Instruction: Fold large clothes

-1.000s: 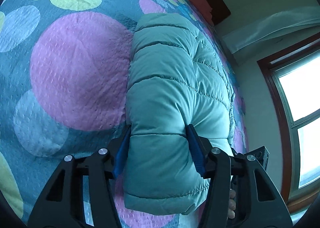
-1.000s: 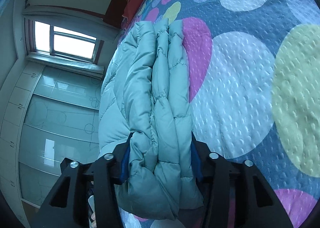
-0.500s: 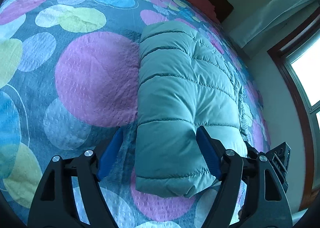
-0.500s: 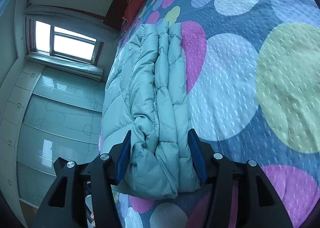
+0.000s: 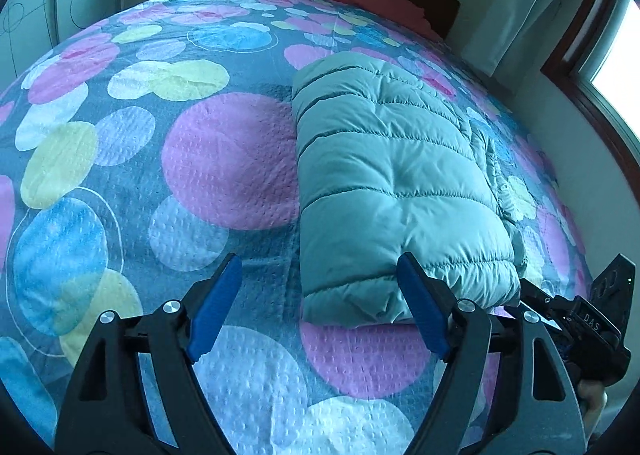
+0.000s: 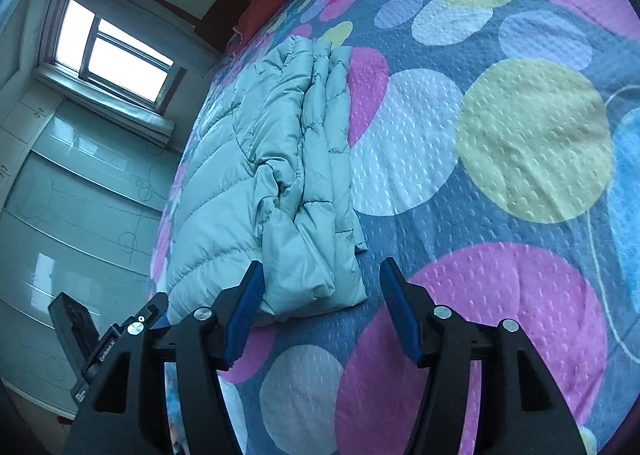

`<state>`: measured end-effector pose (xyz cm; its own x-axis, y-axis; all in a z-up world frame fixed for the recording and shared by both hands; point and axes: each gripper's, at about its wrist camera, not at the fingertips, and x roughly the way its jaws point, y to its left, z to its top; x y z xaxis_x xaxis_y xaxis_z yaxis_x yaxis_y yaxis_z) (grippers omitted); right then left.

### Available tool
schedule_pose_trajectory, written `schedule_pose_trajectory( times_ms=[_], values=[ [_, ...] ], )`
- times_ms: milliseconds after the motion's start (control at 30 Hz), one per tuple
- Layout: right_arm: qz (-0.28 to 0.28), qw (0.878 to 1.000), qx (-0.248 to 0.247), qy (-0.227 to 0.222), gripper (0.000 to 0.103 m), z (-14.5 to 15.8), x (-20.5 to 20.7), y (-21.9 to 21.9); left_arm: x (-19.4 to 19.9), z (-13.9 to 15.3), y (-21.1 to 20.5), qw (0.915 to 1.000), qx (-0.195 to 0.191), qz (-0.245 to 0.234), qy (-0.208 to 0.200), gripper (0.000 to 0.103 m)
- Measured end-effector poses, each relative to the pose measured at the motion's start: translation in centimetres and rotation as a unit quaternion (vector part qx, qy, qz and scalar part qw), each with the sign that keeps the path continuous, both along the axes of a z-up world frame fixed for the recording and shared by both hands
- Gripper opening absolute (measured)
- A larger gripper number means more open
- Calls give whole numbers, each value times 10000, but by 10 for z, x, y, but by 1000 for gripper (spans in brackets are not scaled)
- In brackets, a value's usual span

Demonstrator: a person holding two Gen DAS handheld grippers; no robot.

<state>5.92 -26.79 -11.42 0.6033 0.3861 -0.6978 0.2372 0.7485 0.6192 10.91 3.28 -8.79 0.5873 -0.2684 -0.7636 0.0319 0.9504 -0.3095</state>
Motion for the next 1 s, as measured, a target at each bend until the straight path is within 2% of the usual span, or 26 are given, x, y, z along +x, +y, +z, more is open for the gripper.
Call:
schedule_pose_trajectory(
  times_ms=[133, 200, 267, 367, 667, 1000],
  values=[
    [-31, 9968, -798, -47, 62, 17, -12, 16, -15, 7, -1, 9994, 289, 109, -172, 84],
    [-37, 9923, -1237, -89, 62, 27, -17, 28, -22, 11, -3, 9983, 476, 152, -305, 90],
    [-69, 9856, -1685, -133, 67, 37, -22, 40, -28, 16, -3, 9972, 601, 158, -410, 91],
    [-125, 9775, -2087, -268, 68, 50, -24, 52, -37, 24, -4, 9957, 736, 194, -526, 91],
    [-100, 9571, -2818, -664, 72, 87, -32, 85, -62, 53, -5, 9894, 1068, 358, -915, 92],
    [-106, 9498, -2993, -909, 73, 107, -45, 98, -80, 75, -5, 9859, 1125, 428, -1164, 93]
  ],
)
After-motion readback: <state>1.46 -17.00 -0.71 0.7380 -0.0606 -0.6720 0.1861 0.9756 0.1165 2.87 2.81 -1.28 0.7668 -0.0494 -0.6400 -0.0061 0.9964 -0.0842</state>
